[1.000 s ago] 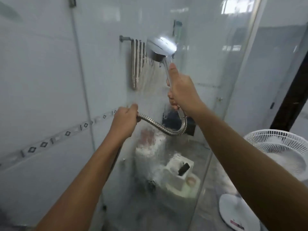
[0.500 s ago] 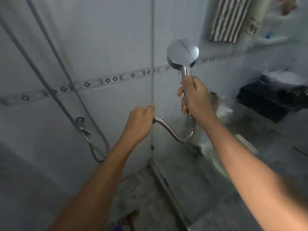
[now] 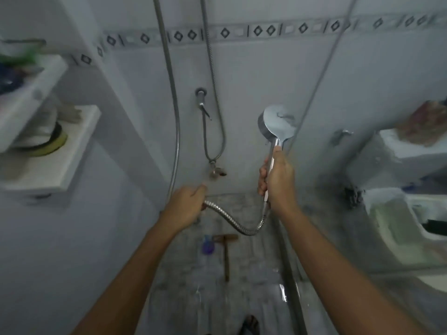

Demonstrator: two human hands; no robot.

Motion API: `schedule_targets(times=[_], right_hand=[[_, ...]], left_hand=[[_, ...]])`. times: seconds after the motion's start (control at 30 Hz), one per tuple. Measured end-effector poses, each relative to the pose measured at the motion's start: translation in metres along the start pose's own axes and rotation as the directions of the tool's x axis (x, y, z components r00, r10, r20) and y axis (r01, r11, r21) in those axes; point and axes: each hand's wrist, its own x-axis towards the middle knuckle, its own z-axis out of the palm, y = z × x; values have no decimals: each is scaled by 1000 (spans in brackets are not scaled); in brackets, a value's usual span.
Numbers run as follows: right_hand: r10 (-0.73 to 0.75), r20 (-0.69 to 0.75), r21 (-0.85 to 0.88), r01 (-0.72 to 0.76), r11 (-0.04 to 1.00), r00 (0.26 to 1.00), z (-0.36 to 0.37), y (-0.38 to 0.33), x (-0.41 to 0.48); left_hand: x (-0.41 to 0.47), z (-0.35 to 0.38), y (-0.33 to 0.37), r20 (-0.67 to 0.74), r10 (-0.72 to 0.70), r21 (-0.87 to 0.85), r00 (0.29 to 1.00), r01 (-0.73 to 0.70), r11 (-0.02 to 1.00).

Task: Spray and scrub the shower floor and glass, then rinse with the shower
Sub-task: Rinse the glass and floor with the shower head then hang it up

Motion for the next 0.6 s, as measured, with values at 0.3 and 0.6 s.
schedule_targets(times=[0.3,0.6], right_hand=[[377,90,34,-381,924,922,66,139,-77],[591,156,102,-608,787,791,106,221,-156]], left_hand=[[-65,-11,-183,-18,-267,148,964,267,952],[-127,-23,-315,-78,-427,359,901,425,831]])
